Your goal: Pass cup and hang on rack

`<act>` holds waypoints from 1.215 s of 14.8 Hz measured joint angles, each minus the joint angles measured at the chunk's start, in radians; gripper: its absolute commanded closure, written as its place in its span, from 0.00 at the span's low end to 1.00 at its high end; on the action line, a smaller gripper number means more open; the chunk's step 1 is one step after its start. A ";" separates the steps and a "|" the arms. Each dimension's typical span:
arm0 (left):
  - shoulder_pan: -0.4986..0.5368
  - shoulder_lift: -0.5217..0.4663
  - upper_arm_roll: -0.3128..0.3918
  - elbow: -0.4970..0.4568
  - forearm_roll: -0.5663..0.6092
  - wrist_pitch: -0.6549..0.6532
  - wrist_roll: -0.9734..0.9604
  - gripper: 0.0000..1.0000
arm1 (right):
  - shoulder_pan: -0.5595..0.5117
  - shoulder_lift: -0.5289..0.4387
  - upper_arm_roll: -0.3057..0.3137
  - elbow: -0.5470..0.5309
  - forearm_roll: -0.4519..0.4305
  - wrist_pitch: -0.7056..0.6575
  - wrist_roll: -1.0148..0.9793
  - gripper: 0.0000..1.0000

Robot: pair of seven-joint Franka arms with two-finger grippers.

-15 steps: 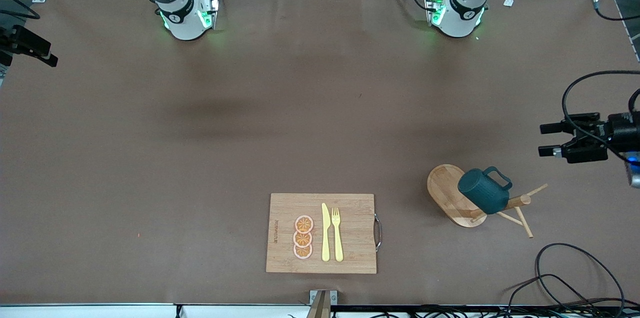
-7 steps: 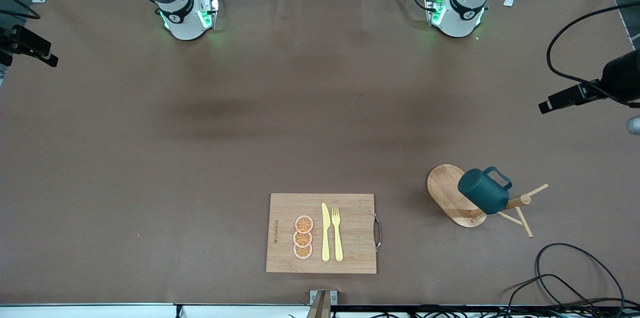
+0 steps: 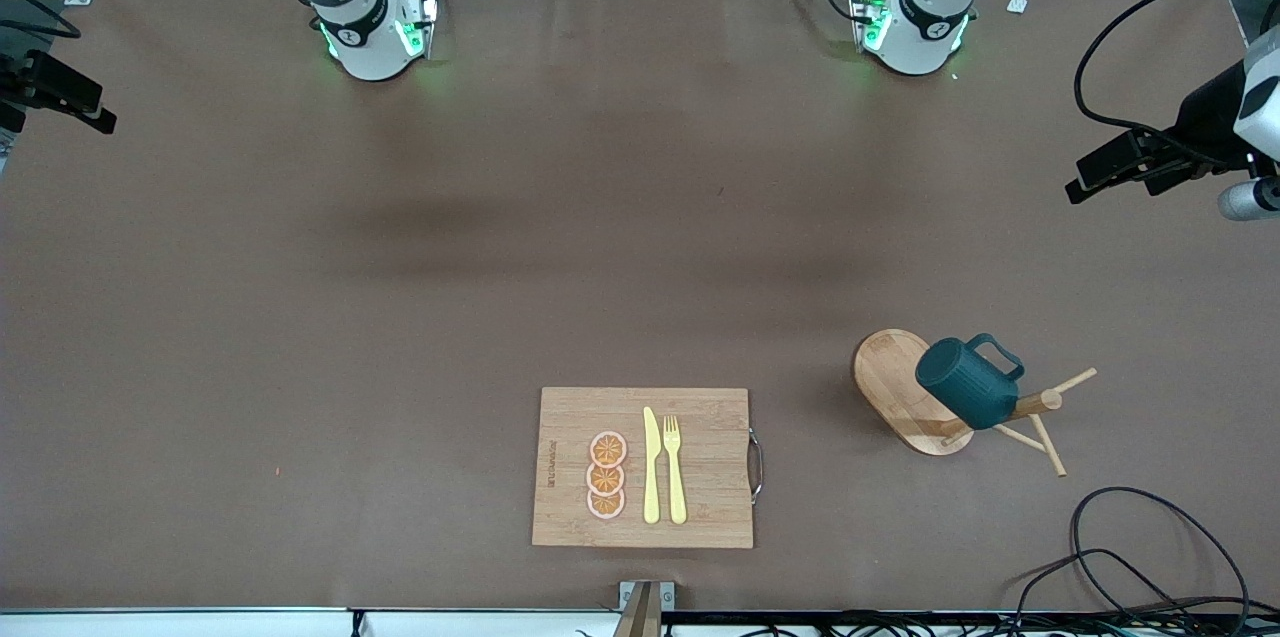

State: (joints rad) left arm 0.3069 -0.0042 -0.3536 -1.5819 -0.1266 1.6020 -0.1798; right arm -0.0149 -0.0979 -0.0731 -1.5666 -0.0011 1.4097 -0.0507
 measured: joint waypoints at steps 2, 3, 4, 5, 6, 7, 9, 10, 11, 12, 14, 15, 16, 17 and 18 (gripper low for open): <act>-0.024 -0.001 -0.007 0.005 0.025 0.005 0.000 0.00 | 0.000 0.000 0.000 0.000 0.000 0.000 0.000 0.00; -0.061 -0.001 0.008 0.010 0.057 0.004 0.000 0.00 | 0.000 0.000 0.000 0.000 0.000 0.000 0.000 0.00; -0.110 0.000 0.037 0.017 0.090 -0.002 -0.002 0.00 | 0.000 0.000 0.000 0.000 0.000 0.000 0.000 0.00; -0.160 0.003 0.074 0.031 0.113 -0.019 -0.004 0.00 | 0.000 0.000 0.000 0.000 0.000 0.000 0.000 0.00; -0.202 0.009 0.112 0.050 0.123 -0.038 -0.004 0.00 | 0.000 0.000 0.000 0.000 0.000 0.000 0.000 0.00; -0.235 0.015 0.147 0.069 0.127 -0.053 -0.004 0.00 | 0.000 0.000 0.000 0.000 0.000 0.000 0.000 0.00; -0.291 0.026 0.207 0.093 0.128 -0.066 -0.001 0.00 | 0.000 0.000 0.000 0.000 0.000 0.000 0.000 0.00; -0.314 0.030 0.230 0.098 0.128 -0.068 0.000 0.00 | 0.000 0.000 0.000 0.000 0.000 -0.001 0.000 0.00; -0.326 0.033 0.241 0.100 0.129 -0.069 0.000 0.00 | 0.000 0.000 0.000 0.000 0.000 -0.001 0.000 0.00; -0.331 0.036 0.245 0.102 0.129 -0.069 0.001 0.00 | 0.000 0.000 0.000 0.000 0.000 -0.001 0.000 0.00; -0.332 0.038 0.245 0.104 0.129 -0.069 0.001 0.00 | 0.000 0.000 0.000 0.000 0.000 -0.001 0.000 0.00; -0.333 0.039 0.245 0.105 0.129 -0.069 0.002 0.00 | 0.000 0.000 0.000 0.000 0.000 -0.001 0.000 0.00; -0.335 0.039 0.245 0.106 0.129 -0.069 0.002 0.00 | 0.000 0.000 0.000 0.000 0.000 -0.001 0.000 0.00; -0.338 0.039 0.245 0.107 0.129 -0.068 0.002 0.00 | 0.000 0.000 0.000 0.000 0.000 -0.001 0.000 0.00; -0.342 0.039 0.245 0.108 0.129 -0.067 0.002 0.00 | 0.000 0.000 0.000 0.000 0.000 -0.001 0.000 0.00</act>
State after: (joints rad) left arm -0.0347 0.0344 -0.1087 -1.4744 0.0021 1.5349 -0.1774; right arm -0.0148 -0.0979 -0.0731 -1.5666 -0.0011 1.4092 -0.0508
